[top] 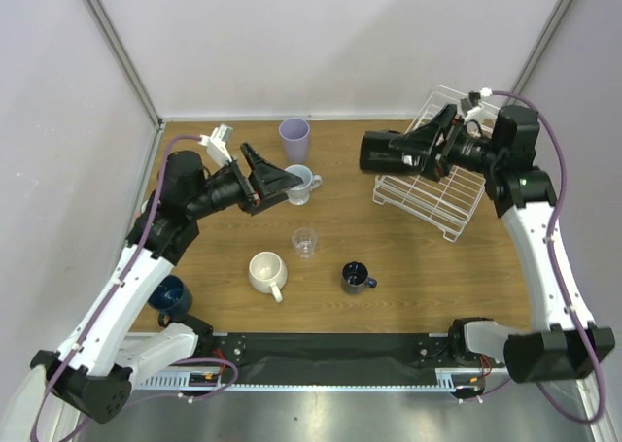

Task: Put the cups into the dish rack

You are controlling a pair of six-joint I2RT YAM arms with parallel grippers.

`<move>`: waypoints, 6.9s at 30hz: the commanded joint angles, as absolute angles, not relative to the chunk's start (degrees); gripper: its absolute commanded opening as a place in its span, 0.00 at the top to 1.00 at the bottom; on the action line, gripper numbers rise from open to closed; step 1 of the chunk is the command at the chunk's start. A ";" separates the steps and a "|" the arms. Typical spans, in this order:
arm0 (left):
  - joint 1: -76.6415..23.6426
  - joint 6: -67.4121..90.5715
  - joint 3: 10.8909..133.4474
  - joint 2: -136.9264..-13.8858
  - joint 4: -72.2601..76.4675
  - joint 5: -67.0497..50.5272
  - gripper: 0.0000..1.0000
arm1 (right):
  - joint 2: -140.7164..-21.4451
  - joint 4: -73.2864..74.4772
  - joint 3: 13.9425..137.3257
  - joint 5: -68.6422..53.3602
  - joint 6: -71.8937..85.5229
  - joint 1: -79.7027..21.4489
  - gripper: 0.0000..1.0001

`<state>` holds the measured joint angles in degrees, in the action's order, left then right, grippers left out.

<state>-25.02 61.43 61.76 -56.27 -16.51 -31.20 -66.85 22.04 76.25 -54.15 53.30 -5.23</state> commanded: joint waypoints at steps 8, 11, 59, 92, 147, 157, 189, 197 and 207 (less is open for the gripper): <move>-23.91 36.32 72.60 -55.98 -42.53 -20.83 0.01 | -85.32 37.70 90.34 -14.48 43.69 3.60 1.00; -23.21 33.06 71.11 -56.77 -42.89 -19.86 0.00 | -92.07 40.41 98.13 -2.88 42.54 4.22 1.00; -11.60 24.78 71.54 -67.94 -42.36 -19.86 0.00 | -137.81 73.74 147.39 13.27 37.18 10.90 0.76; -11.60 27.60 69.26 -66.09 -40.70 -21.53 0.00 | -138.25 71.11 147.66 12.74 34.80 10.55 0.00; -52.91 41.75 92.89 -106.43 -57.13 0.44 0.30 | -52.65 73.83 74.18 -13.71 27.34 -8.79 0.18; -55.02 38.94 90.71 -107.67 -54.85 -5.00 0.40 | -52.03 74.09 72.16 -17.92 25.49 -4.31 0.17; -55.28 28.04 89.22 -92.31 -37.39 -5.78 1.00 | -54.58 65.84 73.83 -43.84 37.34 3.16 0.03; -55.28 24.96 76.82 -72.17 -11.08 -2.02 1.00 | -50.63 50.82 67.34 -60.28 57.71 5.28 0.08; -55.63 21.45 76.90 -69.52 -9.49 -2.64 1.00 | -46.15 28.49 64.25 -64.34 81.02 0.27 0.12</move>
